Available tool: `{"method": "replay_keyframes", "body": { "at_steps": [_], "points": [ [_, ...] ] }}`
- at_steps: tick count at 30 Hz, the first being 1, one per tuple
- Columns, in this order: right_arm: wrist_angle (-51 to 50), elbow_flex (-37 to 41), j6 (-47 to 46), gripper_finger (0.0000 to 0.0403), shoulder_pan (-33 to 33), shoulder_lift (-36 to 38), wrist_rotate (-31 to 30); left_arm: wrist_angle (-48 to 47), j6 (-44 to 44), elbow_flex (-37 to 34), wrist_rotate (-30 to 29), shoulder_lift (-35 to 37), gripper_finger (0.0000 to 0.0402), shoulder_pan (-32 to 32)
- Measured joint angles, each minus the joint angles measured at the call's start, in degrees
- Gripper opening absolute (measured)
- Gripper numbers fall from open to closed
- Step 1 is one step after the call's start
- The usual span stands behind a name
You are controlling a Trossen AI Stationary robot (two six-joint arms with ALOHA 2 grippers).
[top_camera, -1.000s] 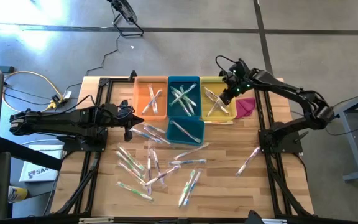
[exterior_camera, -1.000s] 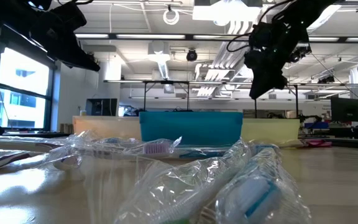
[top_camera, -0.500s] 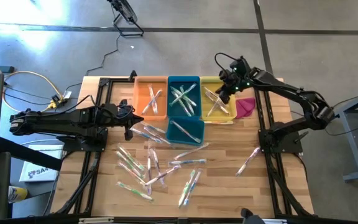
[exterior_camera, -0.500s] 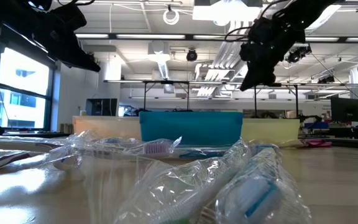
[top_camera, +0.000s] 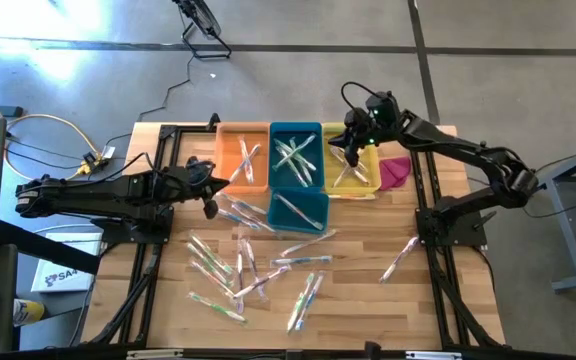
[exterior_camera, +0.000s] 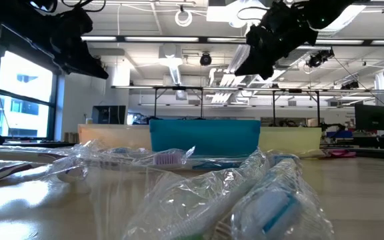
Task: Pick & Place Toothbrushes
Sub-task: Put the violet toothbrush into the yellow bin
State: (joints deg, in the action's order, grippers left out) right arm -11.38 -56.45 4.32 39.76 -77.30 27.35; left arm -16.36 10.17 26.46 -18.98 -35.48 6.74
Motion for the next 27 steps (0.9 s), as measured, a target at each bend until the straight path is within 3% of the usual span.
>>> {"method": "replay_keyframes", "body": {
  "at_steps": [5,11,18,27],
  "points": [
    [5.44,-0.01,0.03,0.0004,-3.75,-0.01,-1.58,0.02,4.66,0.0,-0.46,0.0,0.0,0.0],
    [8.7,-0.01,-0.24,0.0004,-6.2,-0.02,-5.98,0.02,2.72,0.02,-0.48,0.0,0.0,0.0],
    [12.57,-0.01,-1.68,0.0004,-7.18,-0.04,-13.31,2.26,2.09,0.03,-6.1,0.0,0.0,0.04],
    [17.43,0.68,-1.36,0.0004,-6.05,-0.04,-13.75,3.71,1.73,0.07,-8.87,0.39,0.0,0.0]
  ]
}}
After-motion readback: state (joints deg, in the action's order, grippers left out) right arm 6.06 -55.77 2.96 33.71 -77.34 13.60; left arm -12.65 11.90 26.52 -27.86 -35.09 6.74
